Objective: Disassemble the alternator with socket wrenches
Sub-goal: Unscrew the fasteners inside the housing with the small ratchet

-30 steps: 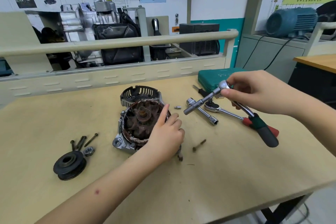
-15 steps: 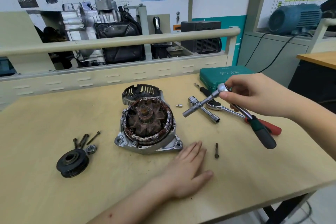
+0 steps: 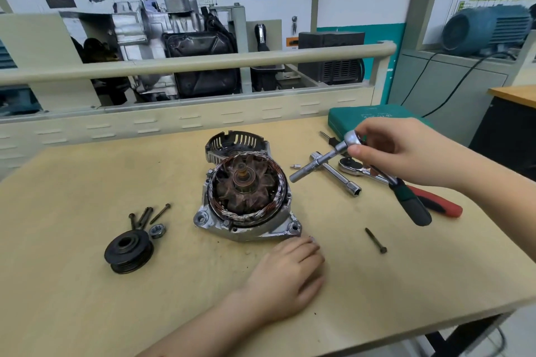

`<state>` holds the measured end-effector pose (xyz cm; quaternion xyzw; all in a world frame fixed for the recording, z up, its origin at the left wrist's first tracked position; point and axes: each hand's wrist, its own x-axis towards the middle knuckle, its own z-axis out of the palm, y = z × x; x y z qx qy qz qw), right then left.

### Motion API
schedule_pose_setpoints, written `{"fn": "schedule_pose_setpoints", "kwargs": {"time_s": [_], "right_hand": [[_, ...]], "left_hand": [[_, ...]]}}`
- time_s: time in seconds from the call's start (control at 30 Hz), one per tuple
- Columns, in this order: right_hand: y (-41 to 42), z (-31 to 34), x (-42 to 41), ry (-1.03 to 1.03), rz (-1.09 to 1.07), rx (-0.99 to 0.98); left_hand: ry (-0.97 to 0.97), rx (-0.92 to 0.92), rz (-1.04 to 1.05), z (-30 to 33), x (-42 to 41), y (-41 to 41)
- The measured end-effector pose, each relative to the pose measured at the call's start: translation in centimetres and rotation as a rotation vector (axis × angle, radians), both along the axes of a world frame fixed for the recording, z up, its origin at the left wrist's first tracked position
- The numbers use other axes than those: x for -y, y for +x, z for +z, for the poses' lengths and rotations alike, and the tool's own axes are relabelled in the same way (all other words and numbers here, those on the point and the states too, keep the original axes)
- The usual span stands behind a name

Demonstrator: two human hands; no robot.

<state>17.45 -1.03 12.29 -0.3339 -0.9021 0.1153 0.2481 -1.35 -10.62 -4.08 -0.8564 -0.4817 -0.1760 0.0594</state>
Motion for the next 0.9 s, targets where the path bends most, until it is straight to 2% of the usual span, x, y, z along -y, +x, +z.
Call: {"fn": "schedule_pose_setpoints", "kwargs": {"time_s": [0.07,0.13,0.2,0.3,0.43,0.5,0.57,0.7,0.8,0.9], "right_hand": [[-0.3,-0.1,0.0,0.007,0.0,0.01],[-0.4,-0.1,0.1,0.022,0.001,0.025],[-0.5,-0.1,0.2,0.028,0.004,0.032],[-0.2,0.0,0.3,0.03,-0.005,0.016],[0.6,0.2,0.1,0.046,-0.035,0.016],[0.8,0.3,0.1,0.047,-0.039,0.018],[1.0,0.4,0.2,0.047,-0.042,0.026],[1.5,0.5,0.3,0.045,-0.061,0.016],[2.3,0.5,0.4,0.047,-0.076,0.003],[3.2,0.6,0.4,0.028,-0.096,-0.001]], "left_hand": [[-0.163,0.014,0.11,-0.3,0.4,-0.1],[-0.23,-0.012,0.126,-0.7,0.2,-0.1],[-0.212,-0.001,0.098,-0.2,0.0,0.6],[0.031,-0.022,0.079,-0.5,-1.0,2.2],[-0.023,-0.022,0.29,0.5,-2.5,4.2],[-0.174,0.104,0.278,0.3,-3.8,4.7],[-0.3,0.137,0.261,0.5,-4.9,5.6],[-0.295,0.181,0.129,1.3,-7.2,8.1],[-0.266,0.097,0.041,2.0,-9.2,10.1],[-0.275,-0.143,0.045,2.5,-10.9,11.9]]}}
